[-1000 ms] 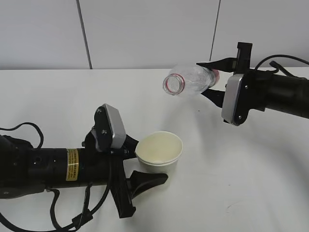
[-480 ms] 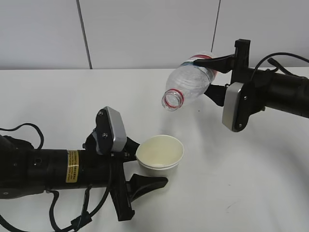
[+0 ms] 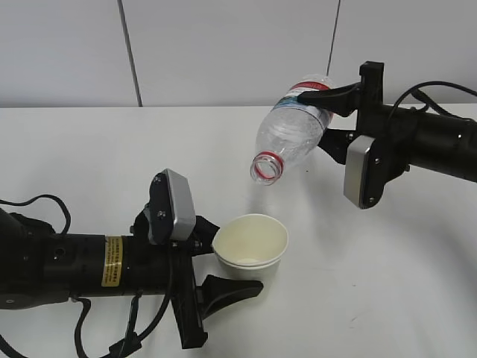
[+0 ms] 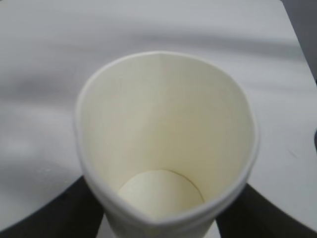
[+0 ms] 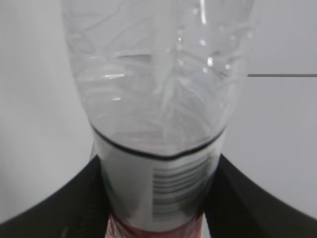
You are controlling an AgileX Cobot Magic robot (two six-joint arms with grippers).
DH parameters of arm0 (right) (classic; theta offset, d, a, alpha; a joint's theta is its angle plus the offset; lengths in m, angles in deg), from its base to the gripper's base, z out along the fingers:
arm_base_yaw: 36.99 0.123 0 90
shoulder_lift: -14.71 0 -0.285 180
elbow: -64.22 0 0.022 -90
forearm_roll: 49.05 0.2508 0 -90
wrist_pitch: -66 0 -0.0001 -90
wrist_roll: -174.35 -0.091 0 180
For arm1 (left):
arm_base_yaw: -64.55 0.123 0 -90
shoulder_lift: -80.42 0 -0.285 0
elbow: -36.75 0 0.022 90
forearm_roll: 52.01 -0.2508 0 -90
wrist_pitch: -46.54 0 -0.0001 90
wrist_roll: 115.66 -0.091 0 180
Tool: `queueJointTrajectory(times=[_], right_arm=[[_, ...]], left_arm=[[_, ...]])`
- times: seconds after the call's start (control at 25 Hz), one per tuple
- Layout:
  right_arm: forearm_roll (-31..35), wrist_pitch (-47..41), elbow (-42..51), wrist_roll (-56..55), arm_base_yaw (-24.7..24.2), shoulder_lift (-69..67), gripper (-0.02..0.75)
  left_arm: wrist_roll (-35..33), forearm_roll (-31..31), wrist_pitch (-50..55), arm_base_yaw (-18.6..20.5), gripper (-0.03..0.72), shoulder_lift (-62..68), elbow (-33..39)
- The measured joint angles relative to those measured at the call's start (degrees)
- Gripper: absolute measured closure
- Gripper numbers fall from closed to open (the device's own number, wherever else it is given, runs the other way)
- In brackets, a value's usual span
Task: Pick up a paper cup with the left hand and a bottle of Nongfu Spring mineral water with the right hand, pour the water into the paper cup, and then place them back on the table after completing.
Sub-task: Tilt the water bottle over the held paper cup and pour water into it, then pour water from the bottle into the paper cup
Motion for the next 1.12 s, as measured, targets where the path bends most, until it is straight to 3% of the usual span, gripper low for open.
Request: queueJointTrajectory(times=[1.12], right_arm=[[0.00, 0.38, -0.12, 5.81, 0.00, 0.00, 0.360]], left_arm=[[0.00, -3.32, -0.16, 0.00, 0.278, 0.00, 0.00]])
